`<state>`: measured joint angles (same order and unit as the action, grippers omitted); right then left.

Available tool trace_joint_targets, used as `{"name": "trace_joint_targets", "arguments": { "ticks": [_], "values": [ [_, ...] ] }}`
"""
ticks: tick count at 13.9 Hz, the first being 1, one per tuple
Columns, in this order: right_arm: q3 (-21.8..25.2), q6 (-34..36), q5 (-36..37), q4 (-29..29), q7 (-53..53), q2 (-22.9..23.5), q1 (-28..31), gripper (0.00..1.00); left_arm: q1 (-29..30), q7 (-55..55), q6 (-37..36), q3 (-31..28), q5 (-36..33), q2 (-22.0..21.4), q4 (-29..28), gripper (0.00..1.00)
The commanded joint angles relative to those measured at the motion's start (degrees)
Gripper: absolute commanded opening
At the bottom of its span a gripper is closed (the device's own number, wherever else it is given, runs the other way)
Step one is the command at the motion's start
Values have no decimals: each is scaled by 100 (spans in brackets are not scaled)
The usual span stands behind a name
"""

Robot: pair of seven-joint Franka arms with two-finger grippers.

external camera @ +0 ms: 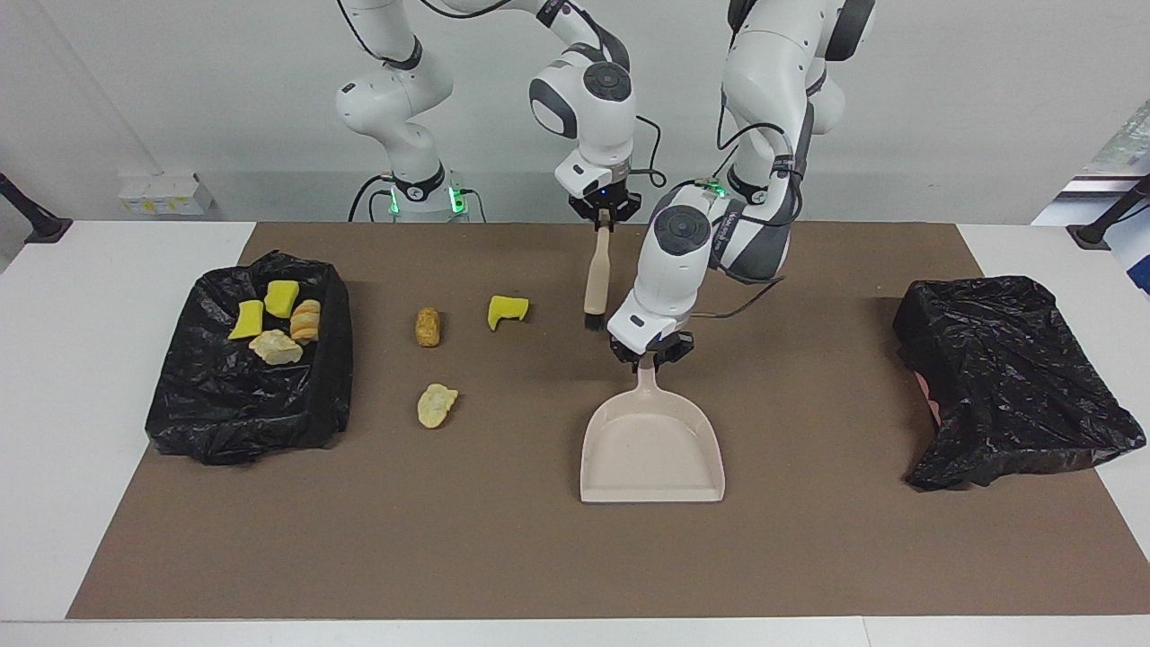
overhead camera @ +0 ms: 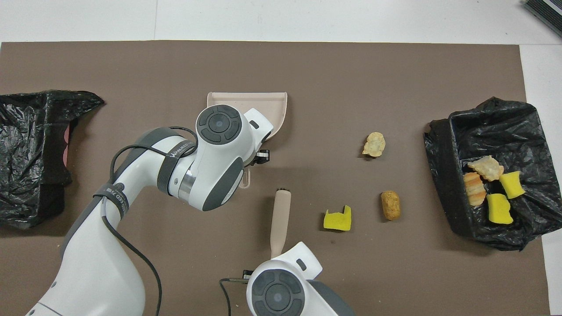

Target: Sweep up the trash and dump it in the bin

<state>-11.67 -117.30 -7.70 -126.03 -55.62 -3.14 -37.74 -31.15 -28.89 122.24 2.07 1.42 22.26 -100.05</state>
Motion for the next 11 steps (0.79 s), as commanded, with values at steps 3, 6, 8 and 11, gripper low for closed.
{"name": "trace_joint_targets", "arguments": {
  "ticks": [3,6,8,11],
  "values": [
    [-55,1084,857,-159,-327,-687,828,0,214,321,-51,-40,-98,-195,38,0],
    [-72,1376,1060,-159,-309,-697,1399,0,626,1135,-296,-23,-90,-336,38,0],
    [-90,1490,1060,-203,-187,-635,1926,0,856,2731,-367,-49,-63,-424,21,0],
    [-90,1508,1060,-405,85,-644,2481,0,1278,5140,-377,-49,-28,-433,30,0]
  ]
}}
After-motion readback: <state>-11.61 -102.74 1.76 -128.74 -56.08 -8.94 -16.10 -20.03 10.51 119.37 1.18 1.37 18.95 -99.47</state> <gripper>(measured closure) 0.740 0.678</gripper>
